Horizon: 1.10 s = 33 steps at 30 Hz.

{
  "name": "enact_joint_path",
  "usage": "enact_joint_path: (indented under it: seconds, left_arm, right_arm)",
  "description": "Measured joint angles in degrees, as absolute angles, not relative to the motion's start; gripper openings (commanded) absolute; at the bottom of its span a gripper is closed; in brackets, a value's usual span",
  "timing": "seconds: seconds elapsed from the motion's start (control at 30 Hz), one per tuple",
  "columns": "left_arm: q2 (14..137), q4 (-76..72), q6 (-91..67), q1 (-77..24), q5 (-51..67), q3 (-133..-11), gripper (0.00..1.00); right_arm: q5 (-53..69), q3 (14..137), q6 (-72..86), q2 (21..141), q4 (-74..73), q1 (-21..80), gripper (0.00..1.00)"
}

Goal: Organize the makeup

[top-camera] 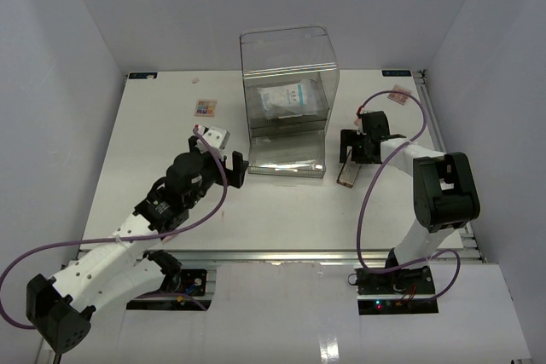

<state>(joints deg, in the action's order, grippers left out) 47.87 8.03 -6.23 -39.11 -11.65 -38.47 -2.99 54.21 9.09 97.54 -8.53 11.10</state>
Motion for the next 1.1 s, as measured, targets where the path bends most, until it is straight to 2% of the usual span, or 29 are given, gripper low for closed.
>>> enact_joint_path:
  seconds: [0.1,0.17,0.3,0.83,1.1]
  left_arm:
    - [47.2,7.7,-6.2,-39.1,-11.8,-37.9,0.98]
    - [47.0,7.7,-6.1,-39.0,-12.0,-37.8,0.98]
    - [46.1,7.6,-6.0,-38.7,-12.3,-37.3,0.98]
    - [44.8,7.3,-6.0,-37.8,-12.6,-37.1,0.98]
    - [44.2,7.2,-6.0,-37.1,-12.6,-37.1,0.98]
  right_arm:
    - [-4.9,55.0,8.9,98.8,-7.3,11.5,0.99]
    - [-5.9,55.0,8.6,99.0,-6.5,11.7,0.94]
    - [-7.2,54.5,7.3,99.0,-5.8,12.2,0.89]
    - [-1.3,49.6,5.0,93.7,-6.5,13.6,0.88]
    - [-2.1,49.3,3.5,93.7,-6.4,14.8,0.76]
